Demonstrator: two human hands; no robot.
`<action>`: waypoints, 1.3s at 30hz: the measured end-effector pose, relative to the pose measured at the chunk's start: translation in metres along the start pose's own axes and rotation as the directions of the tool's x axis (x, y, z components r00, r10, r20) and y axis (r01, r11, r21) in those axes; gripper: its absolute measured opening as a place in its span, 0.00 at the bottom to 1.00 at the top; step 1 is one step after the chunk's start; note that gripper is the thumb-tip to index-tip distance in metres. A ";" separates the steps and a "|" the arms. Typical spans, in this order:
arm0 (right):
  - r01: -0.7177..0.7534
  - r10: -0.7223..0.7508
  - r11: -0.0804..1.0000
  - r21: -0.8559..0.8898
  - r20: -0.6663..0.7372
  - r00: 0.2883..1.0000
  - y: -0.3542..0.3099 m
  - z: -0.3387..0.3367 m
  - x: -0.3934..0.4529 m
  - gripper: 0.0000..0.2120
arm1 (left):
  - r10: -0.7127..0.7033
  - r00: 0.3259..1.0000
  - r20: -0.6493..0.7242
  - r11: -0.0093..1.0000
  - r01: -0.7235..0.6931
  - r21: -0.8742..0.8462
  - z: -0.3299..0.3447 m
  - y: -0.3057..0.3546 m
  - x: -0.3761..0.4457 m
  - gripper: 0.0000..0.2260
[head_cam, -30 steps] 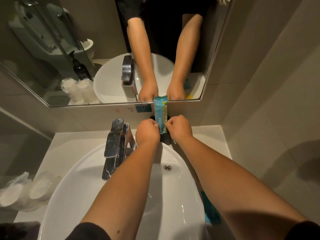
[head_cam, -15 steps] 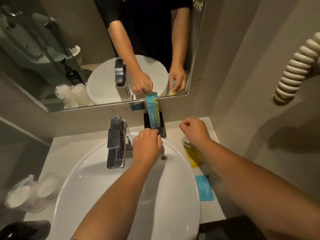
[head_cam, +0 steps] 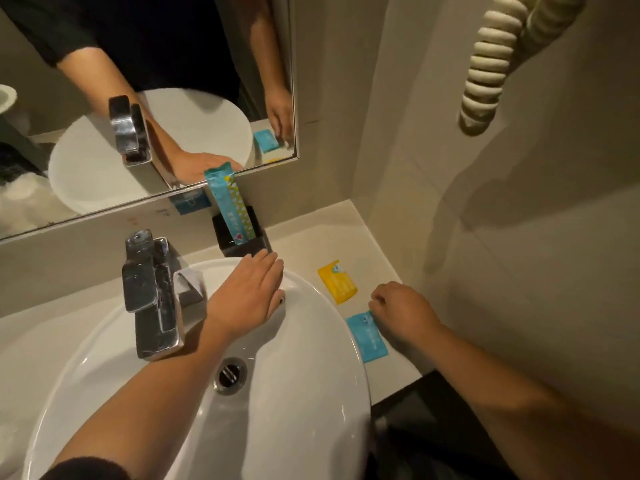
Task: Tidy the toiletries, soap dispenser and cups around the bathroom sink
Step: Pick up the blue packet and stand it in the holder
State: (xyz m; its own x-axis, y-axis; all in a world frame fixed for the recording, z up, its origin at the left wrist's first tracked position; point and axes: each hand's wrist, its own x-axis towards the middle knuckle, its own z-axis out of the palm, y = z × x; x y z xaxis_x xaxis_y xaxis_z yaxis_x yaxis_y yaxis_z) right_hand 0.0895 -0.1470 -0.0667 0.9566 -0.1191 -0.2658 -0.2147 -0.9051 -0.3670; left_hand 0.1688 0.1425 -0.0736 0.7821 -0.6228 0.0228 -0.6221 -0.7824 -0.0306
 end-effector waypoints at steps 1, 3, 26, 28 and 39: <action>-0.005 0.006 0.999 -0.040 0.033 0.999 0.001 0.008 -0.007 0.13 | 0.001 1.000 -0.004 1.000 -0.001 0.002 0.001 0.000 0.000 0.26; -0.018 0.025 0.995 -0.096 0.082 0.996 -0.001 0.022 -0.020 0.17 | 0.002 1.000 -0.003 1.000 -0.002 -0.016 0.003 0.000 0.000 0.26; -0.099 0.063 0.980 0.173 0.204 0.977 -0.052 0.009 0.084 0.19 | 0.009 0.999 -0.034 1.000 -0.009 -0.001 0.003 0.001 0.000 0.25; -0.094 0.061 0.983 0.159 0.202 0.978 -0.052 0.011 0.086 0.19 | 0.003 0.999 -0.038 1.000 -0.003 0.003 0.004 0.001 0.000 0.25; -0.070 0.035 0.995 0.076 0.391 0.920 -0.059 0.003 0.106 0.15 | -0.021 0.999 -0.038 1.000 0.022 0.013 0.011 0.002 0.000 0.29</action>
State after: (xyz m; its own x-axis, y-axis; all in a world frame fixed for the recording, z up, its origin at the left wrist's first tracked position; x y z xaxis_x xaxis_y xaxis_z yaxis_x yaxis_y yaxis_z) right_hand 0.2029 -0.1048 -0.0755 0.7952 0.0183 -0.6061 -0.2958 -0.8608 -0.4141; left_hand 0.1679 0.1416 -0.0847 0.7933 -0.6057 0.0619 -0.6042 -0.7957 -0.0429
